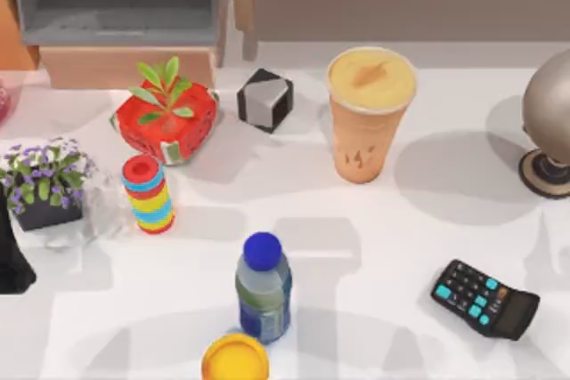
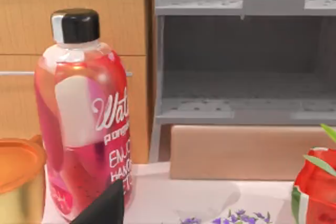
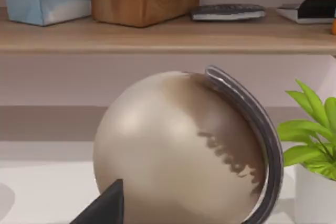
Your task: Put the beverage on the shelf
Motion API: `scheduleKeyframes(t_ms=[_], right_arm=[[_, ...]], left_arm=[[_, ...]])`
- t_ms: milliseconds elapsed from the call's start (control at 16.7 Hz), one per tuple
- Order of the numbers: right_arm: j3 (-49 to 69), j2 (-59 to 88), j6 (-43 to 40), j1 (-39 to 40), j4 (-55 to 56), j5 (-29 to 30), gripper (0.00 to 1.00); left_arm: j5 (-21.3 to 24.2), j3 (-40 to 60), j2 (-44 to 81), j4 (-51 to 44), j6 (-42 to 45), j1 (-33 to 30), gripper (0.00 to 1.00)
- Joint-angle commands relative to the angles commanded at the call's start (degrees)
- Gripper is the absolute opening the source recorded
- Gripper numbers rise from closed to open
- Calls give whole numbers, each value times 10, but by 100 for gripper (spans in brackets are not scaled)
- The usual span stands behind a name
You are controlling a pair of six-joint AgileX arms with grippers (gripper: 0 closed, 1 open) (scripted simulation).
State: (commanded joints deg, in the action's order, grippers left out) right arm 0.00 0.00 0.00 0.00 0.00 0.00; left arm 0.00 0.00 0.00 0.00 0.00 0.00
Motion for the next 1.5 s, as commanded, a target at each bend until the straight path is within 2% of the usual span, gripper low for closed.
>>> scheduleKeyframes(t_ms=[240, 540, 840, 1500], right_arm=[[5, 13, -1, 5, 11, 7, 100], [44, 127, -2, 54, 101, 64, 100], [107, 335, 0, 144, 254, 160, 100], [268, 911, 9, 390, 662, 413, 100]], left_arm=[[0, 0, 0, 0, 0, 0, 100], [0, 0, 0, 0, 0, 0, 100], [0, 0, 0, 0, 0, 0, 100], [0, 0, 0, 0, 0, 0, 100]])
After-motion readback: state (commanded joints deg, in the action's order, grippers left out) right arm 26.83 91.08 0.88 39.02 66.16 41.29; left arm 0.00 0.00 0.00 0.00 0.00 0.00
